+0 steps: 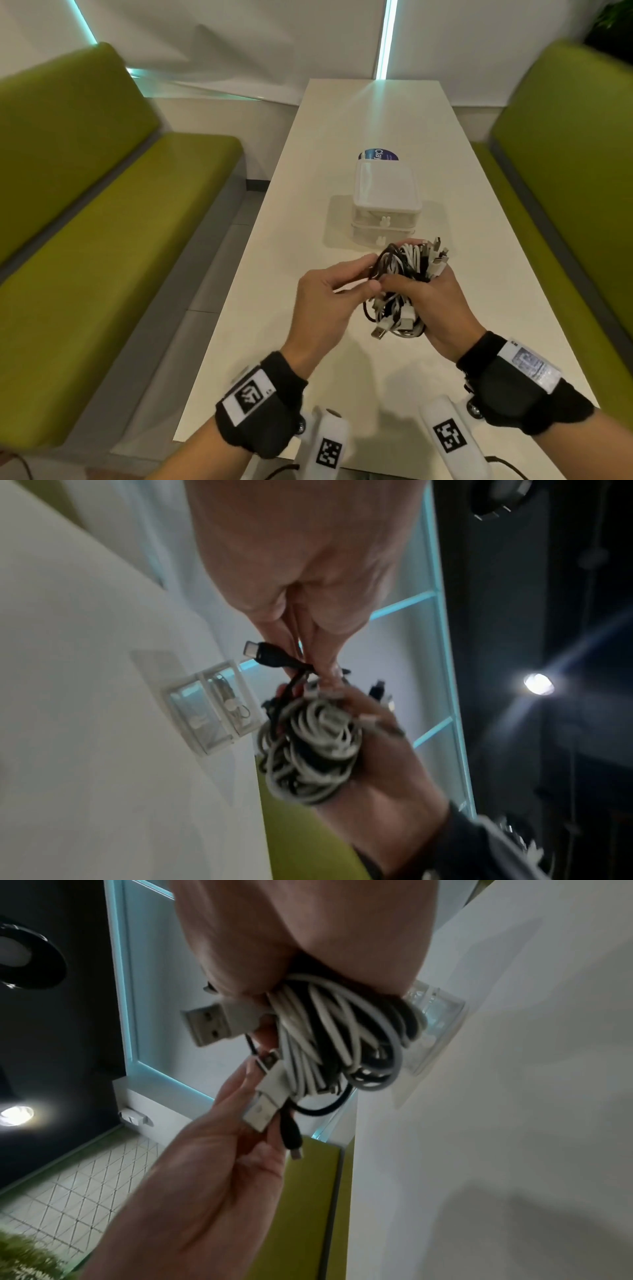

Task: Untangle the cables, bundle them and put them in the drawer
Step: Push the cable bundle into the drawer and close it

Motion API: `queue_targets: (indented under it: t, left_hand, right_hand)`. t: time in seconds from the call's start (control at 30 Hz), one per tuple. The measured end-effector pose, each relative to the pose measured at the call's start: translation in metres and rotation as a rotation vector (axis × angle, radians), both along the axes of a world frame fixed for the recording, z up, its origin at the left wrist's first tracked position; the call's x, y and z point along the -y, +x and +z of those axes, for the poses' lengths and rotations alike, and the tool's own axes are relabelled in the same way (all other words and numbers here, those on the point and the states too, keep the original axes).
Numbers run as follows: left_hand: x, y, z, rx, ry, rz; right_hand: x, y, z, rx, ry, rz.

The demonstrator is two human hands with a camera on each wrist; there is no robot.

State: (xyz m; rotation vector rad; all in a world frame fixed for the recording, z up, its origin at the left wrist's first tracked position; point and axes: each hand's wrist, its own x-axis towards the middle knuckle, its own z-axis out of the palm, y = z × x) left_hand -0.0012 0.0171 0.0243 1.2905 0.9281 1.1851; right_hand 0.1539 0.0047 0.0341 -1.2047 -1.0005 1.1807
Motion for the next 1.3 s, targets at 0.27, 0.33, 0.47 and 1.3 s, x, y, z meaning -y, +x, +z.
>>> queue_targets:
  t: [0.27, 0.33, 0.47, 1.3]
  left_hand:
    - [-0.004, 0.043, -0.01, -0.2, 0.153, 0.055]
    - [-0.015, 0.051, -0.017, -0.268, 0.162, 0.041]
    - [-0.042, 0.057, -0.02, -0.466, 0.054, -0.087]
    - [-0.161, 0.061, -0.05, -0.586, -0.177, -0.138]
  right_hand:
    - [-0.014, 0.007, -0.014, -0.224, -0.043, -0.08]
    - [-0.021, 0.013, -0.022, -0.257, -0.06, -0.072]
    - [-0.041, 0.024, -0.027, -0.259, -0.102, -0.063]
    - [-0.133, 0.081, -0.055, 0.314, -0.316, -0.073]
